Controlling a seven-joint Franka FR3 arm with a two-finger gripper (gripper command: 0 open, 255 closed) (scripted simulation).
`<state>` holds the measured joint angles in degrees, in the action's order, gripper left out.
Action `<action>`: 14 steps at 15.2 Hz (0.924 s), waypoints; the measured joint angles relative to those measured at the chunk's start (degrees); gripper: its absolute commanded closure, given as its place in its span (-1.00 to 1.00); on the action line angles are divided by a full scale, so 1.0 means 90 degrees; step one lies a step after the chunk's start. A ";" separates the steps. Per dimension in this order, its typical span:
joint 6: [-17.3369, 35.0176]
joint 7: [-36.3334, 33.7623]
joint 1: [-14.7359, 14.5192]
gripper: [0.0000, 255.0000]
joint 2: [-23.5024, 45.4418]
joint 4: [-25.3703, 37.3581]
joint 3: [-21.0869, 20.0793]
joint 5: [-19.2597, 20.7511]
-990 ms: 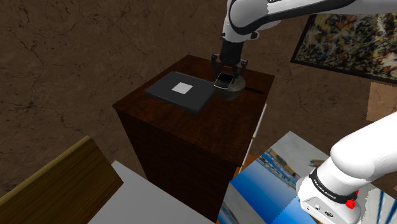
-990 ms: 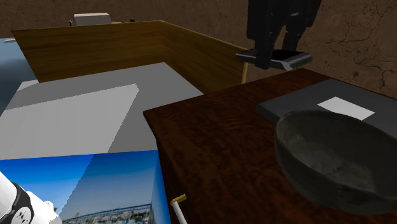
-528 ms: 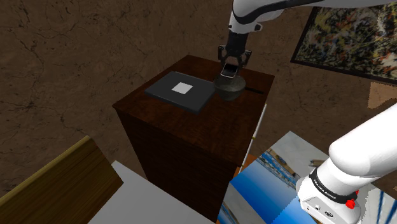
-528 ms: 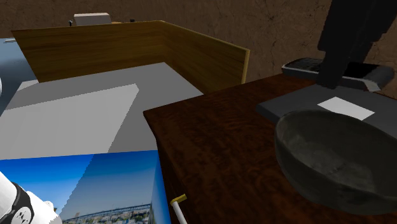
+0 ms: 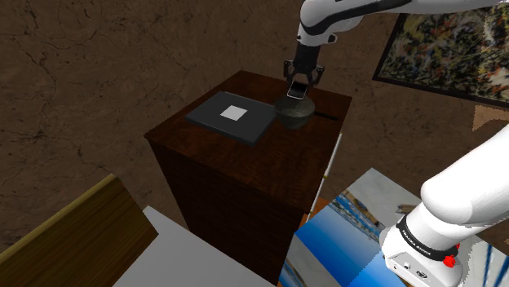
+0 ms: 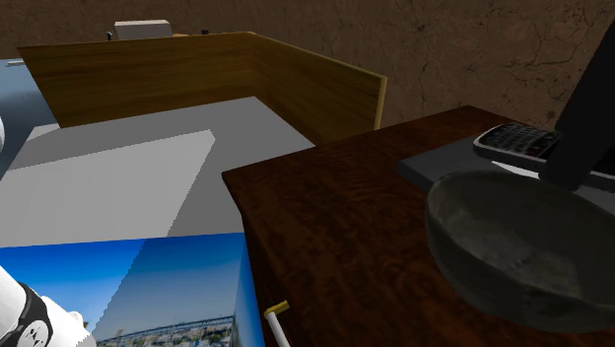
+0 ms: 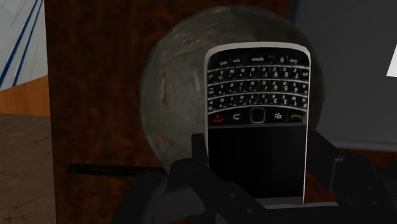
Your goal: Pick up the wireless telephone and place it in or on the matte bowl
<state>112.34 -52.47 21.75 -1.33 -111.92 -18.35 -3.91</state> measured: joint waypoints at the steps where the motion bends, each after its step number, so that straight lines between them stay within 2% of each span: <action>1: 0.0079 0.0005 0.0001 1.00 0.0019 -0.0061 0.0000 0.0004; 9: 0.0770 -0.0018 -0.0019 1.00 0.0230 -0.0549 -0.0021 0.0059; 14: 0.0857 -0.0009 -0.0016 1.00 0.0246 -0.0620 -0.0018 0.0061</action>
<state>120.06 -52.55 21.60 0.89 -117.50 -18.51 -3.36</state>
